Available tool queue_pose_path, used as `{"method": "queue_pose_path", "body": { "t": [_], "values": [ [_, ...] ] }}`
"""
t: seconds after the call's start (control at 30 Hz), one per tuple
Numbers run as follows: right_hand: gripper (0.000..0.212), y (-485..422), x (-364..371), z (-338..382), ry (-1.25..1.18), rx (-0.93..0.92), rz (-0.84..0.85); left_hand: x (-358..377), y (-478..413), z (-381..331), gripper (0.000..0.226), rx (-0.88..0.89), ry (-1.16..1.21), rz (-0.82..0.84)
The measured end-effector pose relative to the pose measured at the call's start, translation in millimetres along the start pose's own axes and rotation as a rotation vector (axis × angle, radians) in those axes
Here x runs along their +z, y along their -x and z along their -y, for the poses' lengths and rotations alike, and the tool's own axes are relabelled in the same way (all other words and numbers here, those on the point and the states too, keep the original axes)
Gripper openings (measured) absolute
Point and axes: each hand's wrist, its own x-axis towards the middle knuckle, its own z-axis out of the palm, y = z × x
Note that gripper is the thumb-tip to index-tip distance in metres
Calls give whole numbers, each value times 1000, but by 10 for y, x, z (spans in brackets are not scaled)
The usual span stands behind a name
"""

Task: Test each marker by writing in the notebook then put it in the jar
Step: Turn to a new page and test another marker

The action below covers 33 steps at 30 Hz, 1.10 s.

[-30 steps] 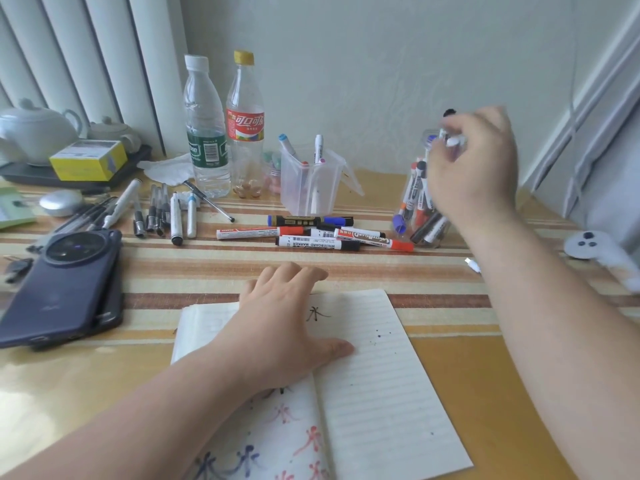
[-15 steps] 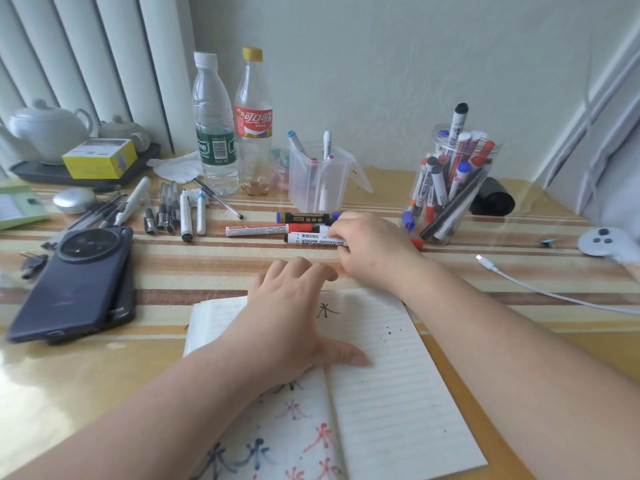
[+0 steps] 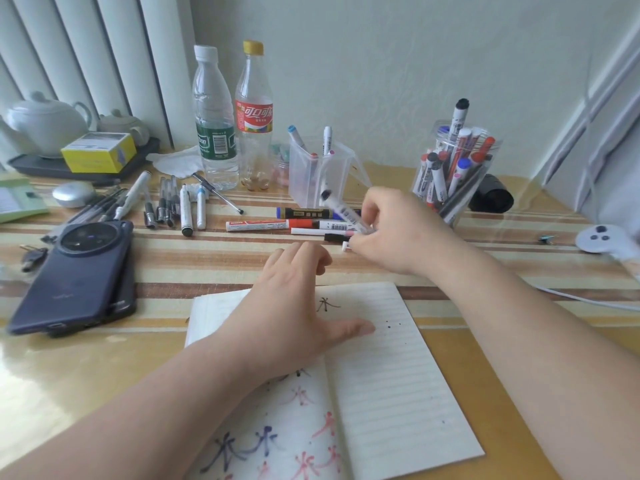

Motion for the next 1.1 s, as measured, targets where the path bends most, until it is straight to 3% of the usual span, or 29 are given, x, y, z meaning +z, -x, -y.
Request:
{"method": "queue_pose_path", "body": {
  "t": [0.07, 0.17, 0.23, 0.37, 0.53, 0.7, 0.8, 0.93, 1.0, 1.1],
  "values": [
    [18, 194, -87, -7, -331, 11, -40, -6, 15, -15, 74, 35, 46, -49],
    [10, 517, -86, 14, -872, 21, 146, -34, 18, -85, 53, 123, 103, -64],
    [9, 678, 17, 7, -976, -37, 207, -52, 17, -130, 30, 181, 115, -32],
    [9, 775, 231, -96, -1072, -93, 52, -59, 52, -169, 10, 196, 125, 55],
    [17, 788, 303, -126, -1156, -114, -20, -102, 35, -224, 19, 197, 163, 94],
    [14, 794, 346, -76, -1232, -87, 13, -103, 44, -179, 34, 174, 158, 130],
    [15, 787, 353, -75, -1310, -54, 37, -96, 33, -175, 28, 175, 160, 92],
    [12, 777, 307, -102, -1318, -75, -9, -101, 25, -174, 37, 84, 201, 97],
    [13, 722, 268, -189, -1362, 0, -122, -132, 24, -146, 50, -5, 204, 196],
    [14, 624, 194, -418, -1347, 146, -239, -169, 32, -43, 88, -49, 75, 278]
  ]
}}
